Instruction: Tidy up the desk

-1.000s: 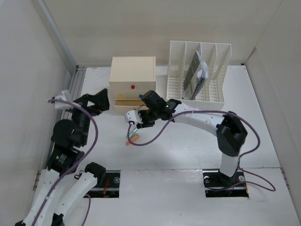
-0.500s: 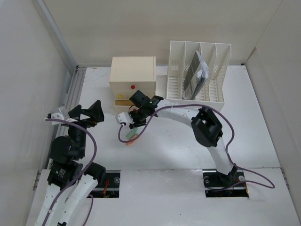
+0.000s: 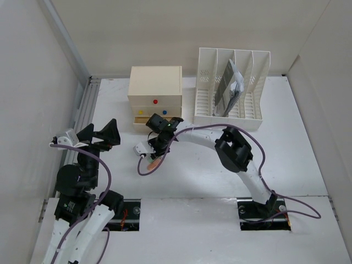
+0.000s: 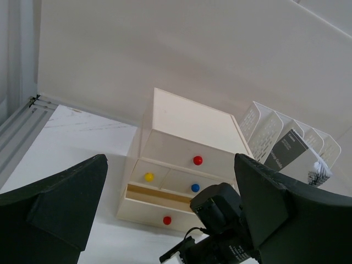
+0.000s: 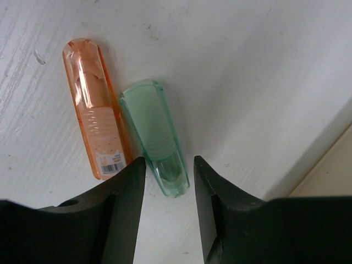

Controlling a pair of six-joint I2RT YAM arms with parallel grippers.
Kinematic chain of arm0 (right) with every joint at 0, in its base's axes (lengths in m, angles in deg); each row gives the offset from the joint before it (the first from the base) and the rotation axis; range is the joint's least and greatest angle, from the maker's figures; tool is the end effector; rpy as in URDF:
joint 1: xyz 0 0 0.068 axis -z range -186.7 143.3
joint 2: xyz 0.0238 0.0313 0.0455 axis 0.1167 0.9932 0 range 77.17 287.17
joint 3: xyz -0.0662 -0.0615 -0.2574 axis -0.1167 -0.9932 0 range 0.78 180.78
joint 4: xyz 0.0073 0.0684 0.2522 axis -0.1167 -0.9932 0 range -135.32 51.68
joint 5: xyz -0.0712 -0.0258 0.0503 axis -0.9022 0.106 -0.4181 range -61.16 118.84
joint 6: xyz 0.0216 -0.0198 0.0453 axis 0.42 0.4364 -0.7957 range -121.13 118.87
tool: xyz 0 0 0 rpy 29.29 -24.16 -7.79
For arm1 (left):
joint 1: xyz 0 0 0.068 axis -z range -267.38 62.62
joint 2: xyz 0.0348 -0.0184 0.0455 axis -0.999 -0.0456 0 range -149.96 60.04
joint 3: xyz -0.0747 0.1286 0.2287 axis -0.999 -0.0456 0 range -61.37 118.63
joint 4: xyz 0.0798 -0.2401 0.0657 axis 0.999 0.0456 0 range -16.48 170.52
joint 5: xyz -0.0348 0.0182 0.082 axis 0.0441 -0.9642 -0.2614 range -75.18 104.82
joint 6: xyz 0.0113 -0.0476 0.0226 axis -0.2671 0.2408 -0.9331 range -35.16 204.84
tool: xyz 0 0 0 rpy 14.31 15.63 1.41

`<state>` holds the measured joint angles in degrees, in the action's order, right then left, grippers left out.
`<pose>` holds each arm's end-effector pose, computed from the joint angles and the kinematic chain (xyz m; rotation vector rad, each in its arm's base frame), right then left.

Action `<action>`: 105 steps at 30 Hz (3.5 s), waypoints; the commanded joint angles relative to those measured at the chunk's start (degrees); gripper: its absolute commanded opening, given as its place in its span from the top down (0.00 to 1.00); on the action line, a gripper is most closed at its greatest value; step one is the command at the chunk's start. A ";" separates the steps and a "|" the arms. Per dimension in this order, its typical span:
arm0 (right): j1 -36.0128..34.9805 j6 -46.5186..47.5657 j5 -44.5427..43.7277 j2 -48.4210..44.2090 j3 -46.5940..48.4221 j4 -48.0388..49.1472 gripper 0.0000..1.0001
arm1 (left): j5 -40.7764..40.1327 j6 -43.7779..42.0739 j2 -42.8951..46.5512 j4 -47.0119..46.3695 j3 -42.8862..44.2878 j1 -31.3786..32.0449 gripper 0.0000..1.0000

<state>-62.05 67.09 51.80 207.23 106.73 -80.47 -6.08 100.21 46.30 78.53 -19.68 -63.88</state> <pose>0.2620 0.4035 0.1726 -2.3882 1.1529 0.4721 0.0514 -0.0085 0.3858 -0.2404 1.1825 -0.3815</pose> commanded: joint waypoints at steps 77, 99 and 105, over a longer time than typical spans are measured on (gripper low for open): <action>-0.90 -23.05 -42.82 -5.52 0.13 25.36 0.62 | 0.43 -1.05 0.91 -2.82 -0.91 -0.13 0.00; -2.57 -24.11 -36.16 -10.96 0.13 20.37 0.58 | -0.10 -1.05 0.91 -2.82 -0.91 -0.13 0.00; -2.57 -9.12 4.70 -14.57 0.66 0.44 0.65 | -0.62 -1.05 0.91 -2.82 -0.91 -0.13 0.00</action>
<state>-63.69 48.84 31.00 197.22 105.35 -67.86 -5.82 100.08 46.70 78.51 -20.55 -63.88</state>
